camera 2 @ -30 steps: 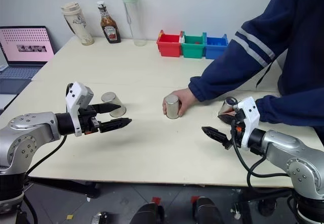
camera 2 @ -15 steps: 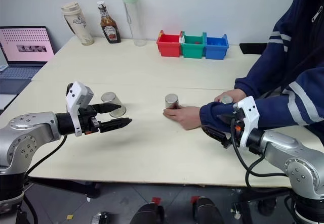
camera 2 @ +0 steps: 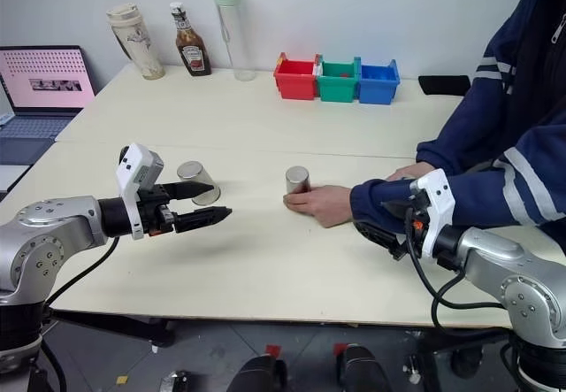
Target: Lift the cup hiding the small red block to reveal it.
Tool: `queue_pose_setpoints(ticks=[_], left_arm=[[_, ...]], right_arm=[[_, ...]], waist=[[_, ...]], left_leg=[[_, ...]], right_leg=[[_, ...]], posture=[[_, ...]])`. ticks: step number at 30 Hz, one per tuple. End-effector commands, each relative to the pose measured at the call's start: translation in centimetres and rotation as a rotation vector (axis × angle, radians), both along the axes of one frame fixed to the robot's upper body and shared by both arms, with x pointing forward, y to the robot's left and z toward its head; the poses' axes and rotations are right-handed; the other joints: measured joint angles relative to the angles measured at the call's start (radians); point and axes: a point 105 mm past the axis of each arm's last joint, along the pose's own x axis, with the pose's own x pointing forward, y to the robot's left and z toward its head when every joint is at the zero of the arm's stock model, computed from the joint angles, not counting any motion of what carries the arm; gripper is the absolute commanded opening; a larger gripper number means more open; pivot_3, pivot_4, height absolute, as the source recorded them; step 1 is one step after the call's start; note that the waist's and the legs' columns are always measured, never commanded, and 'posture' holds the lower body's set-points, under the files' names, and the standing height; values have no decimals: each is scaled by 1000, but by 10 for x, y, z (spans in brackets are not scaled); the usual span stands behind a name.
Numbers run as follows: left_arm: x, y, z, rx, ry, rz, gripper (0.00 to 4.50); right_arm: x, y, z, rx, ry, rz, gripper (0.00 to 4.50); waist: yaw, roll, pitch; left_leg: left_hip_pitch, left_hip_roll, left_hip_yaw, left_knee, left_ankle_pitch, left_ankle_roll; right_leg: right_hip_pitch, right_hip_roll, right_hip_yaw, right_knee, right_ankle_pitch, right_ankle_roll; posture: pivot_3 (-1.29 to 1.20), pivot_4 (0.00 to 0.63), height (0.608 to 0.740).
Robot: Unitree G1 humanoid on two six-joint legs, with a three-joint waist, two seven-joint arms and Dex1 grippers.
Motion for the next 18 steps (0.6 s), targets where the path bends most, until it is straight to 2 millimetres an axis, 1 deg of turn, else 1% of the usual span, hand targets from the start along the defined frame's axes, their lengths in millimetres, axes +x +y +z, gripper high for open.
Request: queue_pose_setpoints(ticks=[1, 8, 13, 18], left_arm=[[-1, -2, 15, 6, -71, -15, 4500], [-1, -1, 13, 11, -69, -15, 4500], [-1, 0, 15, 10, -72, -20, 4500], [1, -2, 15, 9, -81, -29, 4500]], right_arm=[[-2, -1, 13, 14, -55, 5, 4492], [-3, -1, 12, 17, -50, -1, 4492], [-6, -4, 8, 6, -41, -16, 4492], [-4, -9, 11, 13, -59, -50, 4492]], waist=[[0, 0, 0], [0, 0, 0], [0, 0, 0], [0, 0, 0]], left_leg=[[0, 0, 0, 0, 0, 0], [0, 0, 0, 0, 0, 0], [0, 0, 0, 0, 0, 0], [0, 0, 0, 0, 0, 0]], right_leg=[[0, 0, 0, 0, 0, 0], [0, 0, 0, 0, 0, 0], [0, 0, 0, 0, 0, 0], [0, 0, 0, 0, 0, 0]], posture=[[0, 150, 740], [0, 150, 740], [0, 150, 740], [0, 150, 740]])
